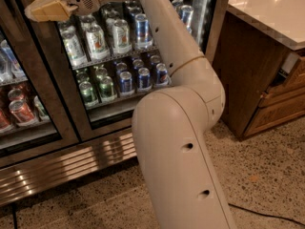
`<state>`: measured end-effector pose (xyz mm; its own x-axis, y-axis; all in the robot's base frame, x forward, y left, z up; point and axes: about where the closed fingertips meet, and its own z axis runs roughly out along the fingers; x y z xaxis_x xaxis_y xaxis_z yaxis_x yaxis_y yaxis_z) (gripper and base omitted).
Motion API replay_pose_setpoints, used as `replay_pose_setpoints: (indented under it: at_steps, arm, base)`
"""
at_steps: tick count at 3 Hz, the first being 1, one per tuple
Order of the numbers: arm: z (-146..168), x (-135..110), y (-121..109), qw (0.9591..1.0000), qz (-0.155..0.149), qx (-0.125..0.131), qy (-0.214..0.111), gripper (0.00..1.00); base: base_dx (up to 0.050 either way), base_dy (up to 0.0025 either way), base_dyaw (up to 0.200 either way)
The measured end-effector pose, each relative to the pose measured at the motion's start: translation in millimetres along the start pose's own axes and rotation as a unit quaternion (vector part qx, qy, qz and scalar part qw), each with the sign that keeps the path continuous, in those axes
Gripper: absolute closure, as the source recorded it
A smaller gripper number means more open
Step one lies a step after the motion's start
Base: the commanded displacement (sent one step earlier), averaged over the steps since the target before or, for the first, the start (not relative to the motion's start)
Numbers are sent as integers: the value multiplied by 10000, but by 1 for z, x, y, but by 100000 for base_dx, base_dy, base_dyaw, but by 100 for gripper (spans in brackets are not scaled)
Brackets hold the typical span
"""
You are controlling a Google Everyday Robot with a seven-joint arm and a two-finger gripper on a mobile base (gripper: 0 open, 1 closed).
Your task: Open right fridge door
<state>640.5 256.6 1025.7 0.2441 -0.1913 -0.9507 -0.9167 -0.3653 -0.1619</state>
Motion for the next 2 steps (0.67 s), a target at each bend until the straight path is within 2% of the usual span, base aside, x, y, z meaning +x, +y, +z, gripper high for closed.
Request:
replay_pose_setpoints:
  at_steps: [1,2]
  arm:
    - [0,0,0,10000,0,0,0,81]
    - [0,0,0,10000,0,0,0,58]
  base:
    - [0,0,0]
    - [0,0,0]
